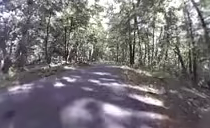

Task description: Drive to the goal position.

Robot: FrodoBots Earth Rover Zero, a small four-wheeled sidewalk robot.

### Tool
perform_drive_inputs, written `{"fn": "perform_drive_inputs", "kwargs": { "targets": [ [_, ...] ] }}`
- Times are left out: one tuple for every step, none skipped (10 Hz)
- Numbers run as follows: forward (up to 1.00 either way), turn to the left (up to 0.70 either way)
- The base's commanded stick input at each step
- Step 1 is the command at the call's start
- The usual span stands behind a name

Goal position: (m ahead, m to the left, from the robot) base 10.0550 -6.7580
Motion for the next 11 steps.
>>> {"fn": "perform_drive_inputs", "kwargs": {
  "targets": [
    [0.45, 0.00],
    [0.45, 0.00],
    [0.45, 0.00],
    [0.45, 0.00],
    [0.45, 0.00],
    [0.45, 0.00],
    [0.45, -0.04],
    [0.45, -0.10],
    [0.45, -0.15],
    [0.45, -0.21],
    [0.45, -0.26]
  ]
}}
